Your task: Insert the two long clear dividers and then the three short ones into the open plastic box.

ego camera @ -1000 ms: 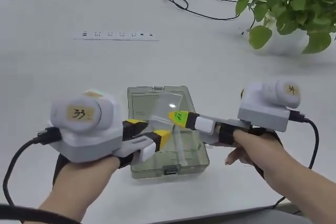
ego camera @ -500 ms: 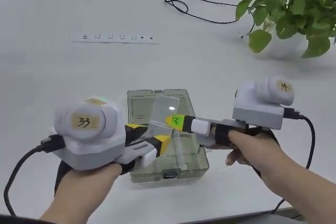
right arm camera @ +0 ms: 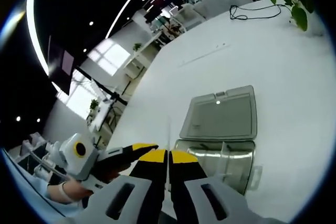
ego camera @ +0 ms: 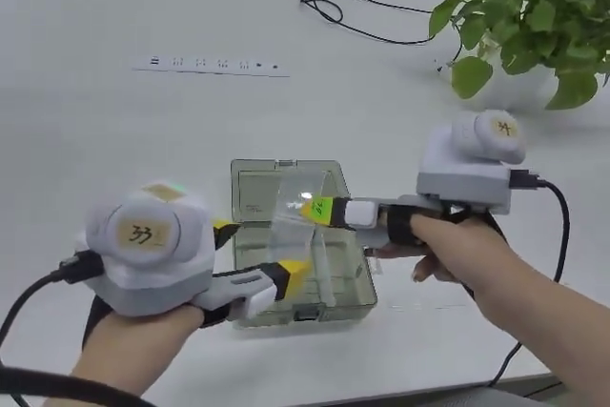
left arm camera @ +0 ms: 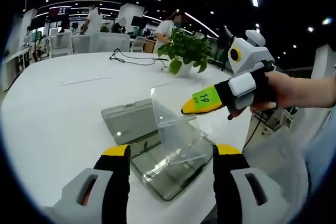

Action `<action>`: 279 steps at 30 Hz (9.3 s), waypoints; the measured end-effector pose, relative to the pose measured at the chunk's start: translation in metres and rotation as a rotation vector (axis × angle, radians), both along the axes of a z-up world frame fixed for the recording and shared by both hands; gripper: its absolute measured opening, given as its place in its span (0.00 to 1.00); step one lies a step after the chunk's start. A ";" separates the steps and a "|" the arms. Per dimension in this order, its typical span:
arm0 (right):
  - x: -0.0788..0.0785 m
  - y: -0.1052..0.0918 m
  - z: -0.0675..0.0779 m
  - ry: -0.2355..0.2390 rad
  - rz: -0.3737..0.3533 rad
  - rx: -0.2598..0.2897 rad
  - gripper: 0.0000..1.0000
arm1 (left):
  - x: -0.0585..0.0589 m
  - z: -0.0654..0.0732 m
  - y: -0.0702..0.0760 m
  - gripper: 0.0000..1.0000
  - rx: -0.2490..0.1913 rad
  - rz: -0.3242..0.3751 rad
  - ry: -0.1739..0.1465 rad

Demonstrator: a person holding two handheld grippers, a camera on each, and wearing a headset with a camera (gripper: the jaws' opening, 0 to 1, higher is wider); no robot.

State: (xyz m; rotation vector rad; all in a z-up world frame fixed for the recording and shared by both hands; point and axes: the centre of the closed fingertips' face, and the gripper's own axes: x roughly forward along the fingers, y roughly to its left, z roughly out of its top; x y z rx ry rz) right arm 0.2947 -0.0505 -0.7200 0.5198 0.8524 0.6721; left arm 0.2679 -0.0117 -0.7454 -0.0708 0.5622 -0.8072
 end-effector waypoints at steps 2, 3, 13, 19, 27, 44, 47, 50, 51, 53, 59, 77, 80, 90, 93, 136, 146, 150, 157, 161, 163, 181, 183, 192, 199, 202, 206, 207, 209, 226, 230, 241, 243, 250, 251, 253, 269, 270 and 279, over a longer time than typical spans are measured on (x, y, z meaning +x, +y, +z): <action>0.003 -0.002 0.001 0.010 0.003 -0.018 0.02 | -0.001 -0.002 0.006 0.74 0.013 -0.015 -0.014; 0.005 -0.002 0.002 0.013 0.003 -0.026 0.02 | -0.001 -0.003 0.008 0.76 0.021 -0.017 -0.012; 0.009 0.001 0.008 0.096 0.013 -0.072 0.02 | -0.012 -0.015 0.030 1.00 0.112 -0.123 -0.083; -0.001 0.003 0.000 0.213 0.044 -0.117 0.02 | -0.016 -0.014 0.034 1.00 0.138 -0.171 -0.105; 0.006 0.002 -0.005 0.312 0.092 -0.210 0.02 | -0.016 -0.018 0.039 1.00 0.124 -0.147 -0.094; 0.002 0.002 -0.044 0.522 0.147 -0.351 0.02 | -0.017 -0.022 0.036 1.00 0.103 -0.135 -0.091; -0.002 -0.001 -0.049 0.544 0.138 -0.372 0.02 | -0.019 -0.022 0.035 1.00 0.101 -0.137 -0.089; -0.001 -0.003 -0.057 0.575 0.122 -0.362 0.02 | -0.019 -0.022 0.035 1.00 0.102 -0.139 -0.090; 0.000 -0.003 -0.057 0.578 0.113 -0.362 0.02 | -0.020 -0.022 0.035 1.00 0.097 -0.137 -0.089; -0.003 -0.003 -0.057 0.585 0.110 -0.368 0.02 | -0.020 -0.023 0.035 0.99 0.098 -0.136 -0.088; -0.014 0.001 -0.062 0.619 0.106 -0.367 0.02 | -0.021 -0.024 0.036 0.99 0.091 -0.130 -0.084; -0.010 0.001 -0.074 0.634 0.116 -0.415 0.02 | -0.023 -0.030 0.040 0.98 0.086 -0.116 -0.066; -0.010 0.001 -0.075 0.636 0.118 -0.418 0.02 | -0.023 -0.031 0.041 0.97 0.084 -0.112 -0.062; -0.010 0.002 -0.077 0.646 0.123 -0.436 0.02 | -0.024 -0.033 0.042 0.97 0.084 -0.110 -0.054; -0.011 0.002 -0.077 0.644 0.128 -0.445 0.02 | -0.023 -0.033 0.042 0.97 0.080 -0.107 -0.052; -0.021 0.020 -0.079 0.578 0.293 -0.683 0.03 | -0.022 -0.039 0.045 0.95 0.078 -0.109 -0.039; -0.023 0.021 -0.086 0.557 0.325 -0.729 0.04 | -0.023 -0.039 0.046 0.95 0.081 -0.112 -0.033; -0.024 0.021 -0.089 0.546 0.338 -0.746 0.04 | -0.024 -0.040 0.048 0.95 0.083 -0.109 -0.031; -0.020 0.020 -0.094 0.519 0.361 -0.769 0.04 | -0.026 -0.042 0.051 0.95 0.089 -0.107 -0.023; -0.015 0.017 -0.097 0.520 0.351 -0.766 0.04 | -0.027 -0.042 0.049 0.95 0.087 -0.109 -0.023; -0.014 0.017 -0.098 0.513 0.353 -0.769 0.04 | -0.027 -0.042 0.047 0.95 0.090 -0.114 -0.023; -0.018 0.025 -0.099 0.521 0.374 -0.714 0.13 | -0.026 -0.037 0.047 0.95 0.095 -0.115 -0.030; -0.020 0.029 -0.099 0.522 0.367 -0.678 0.19 | -0.026 -0.037 0.047 0.95 0.097 -0.116 -0.031; -0.025 0.042 -0.095 0.490 0.363 -0.566 0.48 | -0.027 -0.037 0.045 0.95 0.100 -0.120 -0.031; -0.026 0.042 -0.094 0.453 0.365 -0.544 0.69 | -0.027 -0.034 0.042 0.95 0.101 -0.127 -0.037; -0.026 0.048 -0.093 0.439 0.356 -0.498 0.78 | -0.027 -0.035 0.042 0.95 0.103 -0.130 -0.036; -0.024 0.050 -0.091 0.428 0.347 -0.473 0.82 | -0.027 -0.036 0.042 0.95 0.104 -0.130 -0.034; -0.023 0.051 -0.091 0.412 0.351 -0.466 0.83 | -0.027 -0.035 0.042 0.95 0.102 -0.129 -0.033; -0.023 0.051 -0.091 0.411 0.348 -0.457 0.83 | -0.027 -0.036 0.042 0.95 0.103 -0.129 -0.033; -0.013 0.053 -0.044 0.327 0.290 -0.216 0.85 | -0.025 -0.034 0.046 0.95 0.112 -0.121 -0.036; -0.003 0.048 -0.023 0.248 0.248 -0.120 0.87 | -0.025 -0.033 0.047 0.95 0.115 -0.119 -0.037; -0.006 0.018 -0.007 0.011 0.209 -0.117 0.95 | -0.023 -0.030 0.044 0.95 0.121 -0.122 -0.043; -0.009 0.008 -0.008 -0.044 0.216 -0.175 0.96 | -0.023 -0.030 0.043 0.95 0.119 -0.122 -0.042; -0.009 -0.017 -0.009 -0.182 0.233 -0.200 1.00 | -0.022 -0.029 0.041 0.95 0.118 -0.126 -0.041; -0.007 -0.023 -0.012 -0.184 0.228 -0.205 1.00 | -0.022 -0.028 0.040 0.95 0.118 -0.127 -0.042; -0.006 -0.029 -0.009 -0.232 0.232 -0.217 1.00 | -0.022 -0.027 0.039 0.95 0.118 -0.128 -0.043; -0.026 -0.086 -0.021 -0.352 0.207 -0.274 1.00 | -0.020 -0.023 0.041 0.94 0.112 -0.105 -0.043; -0.026 -0.088 -0.021 -0.351 0.199 -0.278 1.00 | -0.020 -0.022 0.041 0.94 0.111 -0.102 -0.043; -0.035 -0.104 -0.020 -0.366 0.168 -0.276 1.00 | -0.014 -0.018 0.041 0.94 0.117 -0.087 -0.057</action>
